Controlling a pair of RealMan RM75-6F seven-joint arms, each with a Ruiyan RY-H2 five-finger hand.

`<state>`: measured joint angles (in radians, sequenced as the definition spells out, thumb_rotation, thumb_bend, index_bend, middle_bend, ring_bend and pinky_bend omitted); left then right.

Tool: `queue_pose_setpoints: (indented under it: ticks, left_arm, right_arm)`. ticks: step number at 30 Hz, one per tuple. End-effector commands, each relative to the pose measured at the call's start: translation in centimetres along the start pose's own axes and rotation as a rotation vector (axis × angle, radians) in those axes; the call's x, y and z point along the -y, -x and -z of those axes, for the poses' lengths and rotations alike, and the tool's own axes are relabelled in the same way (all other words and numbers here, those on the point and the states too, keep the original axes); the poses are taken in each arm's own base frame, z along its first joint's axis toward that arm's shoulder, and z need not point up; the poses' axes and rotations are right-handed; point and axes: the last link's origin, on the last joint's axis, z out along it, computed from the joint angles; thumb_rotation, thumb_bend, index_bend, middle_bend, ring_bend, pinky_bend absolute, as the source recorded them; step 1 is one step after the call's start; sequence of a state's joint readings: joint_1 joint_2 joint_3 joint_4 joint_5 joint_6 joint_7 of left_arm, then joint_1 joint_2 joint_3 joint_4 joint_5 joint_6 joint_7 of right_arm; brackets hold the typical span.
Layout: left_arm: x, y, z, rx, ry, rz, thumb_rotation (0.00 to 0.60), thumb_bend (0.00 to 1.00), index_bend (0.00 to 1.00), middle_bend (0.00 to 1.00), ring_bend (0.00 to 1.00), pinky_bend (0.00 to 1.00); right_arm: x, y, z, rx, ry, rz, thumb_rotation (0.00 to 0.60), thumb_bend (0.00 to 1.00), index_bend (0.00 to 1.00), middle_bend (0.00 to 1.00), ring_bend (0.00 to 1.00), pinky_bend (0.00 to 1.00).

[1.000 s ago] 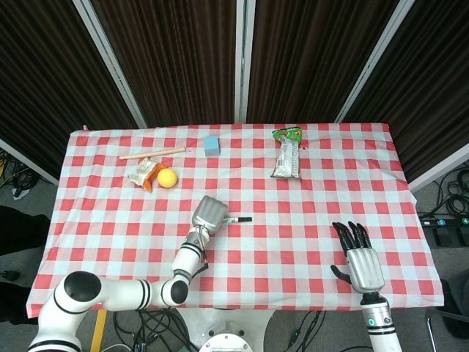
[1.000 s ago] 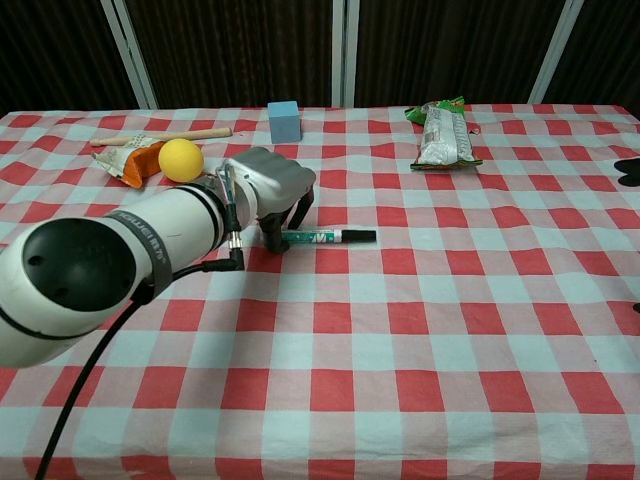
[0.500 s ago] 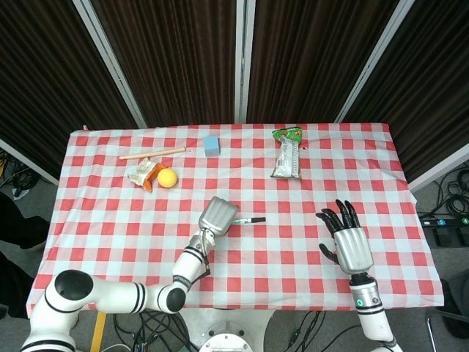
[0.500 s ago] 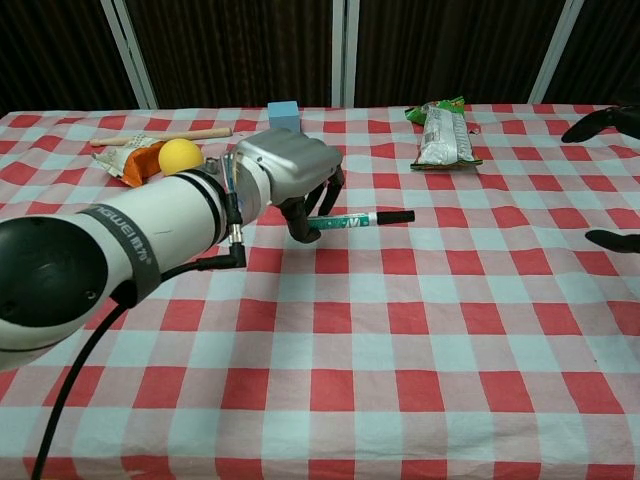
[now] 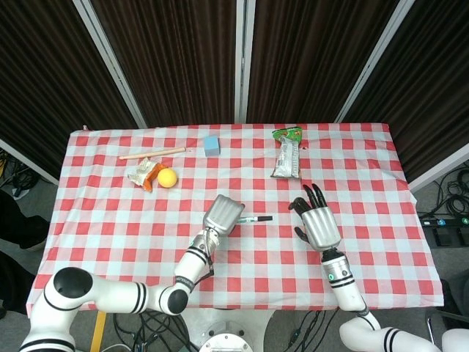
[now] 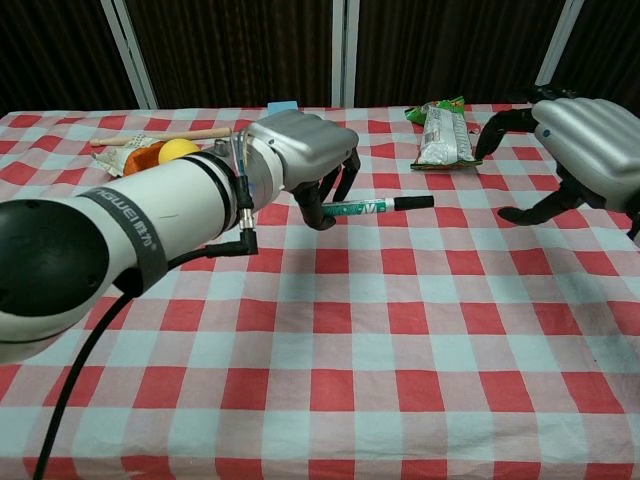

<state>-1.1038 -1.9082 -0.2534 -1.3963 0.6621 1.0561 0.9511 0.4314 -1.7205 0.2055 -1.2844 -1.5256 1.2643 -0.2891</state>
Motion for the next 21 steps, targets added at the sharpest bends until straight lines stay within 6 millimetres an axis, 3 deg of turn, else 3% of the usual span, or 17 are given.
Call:
queue_pose_setpoints:
  ticks: [1,10,21]
  left_arm:
    - [-0.1,0.1,-0.1,0.004,0.002,-0.006,0.6,0.38,0.58,0.61,1.0,0.88]
    - [-0.4,0.0,-0.5,0.004,0.002,-0.009,0.6,0.38,0.58,0.61,1.0,0.88]
    - [-0.4,-0.3,-0.4,-0.004,-0.002,-0.005,0.6,0.37,0.58,0.61,1.0,0.88]
  right_arm:
    - [0.9,0.3,-1.0,0.007,-0.029,0.026,0.6,0.17,0.41,0.35,0.07,0.04]
    - [3.4,1.5,-2.6,0.019,-0.071,0.07,0.6,0.21,0.45,0.41,0.12,0.08]
    - [4.4,2.6,-2.5,0.048,-0.081,0.062,0.6,0.21,0.47,0.42,0.13,0.08]
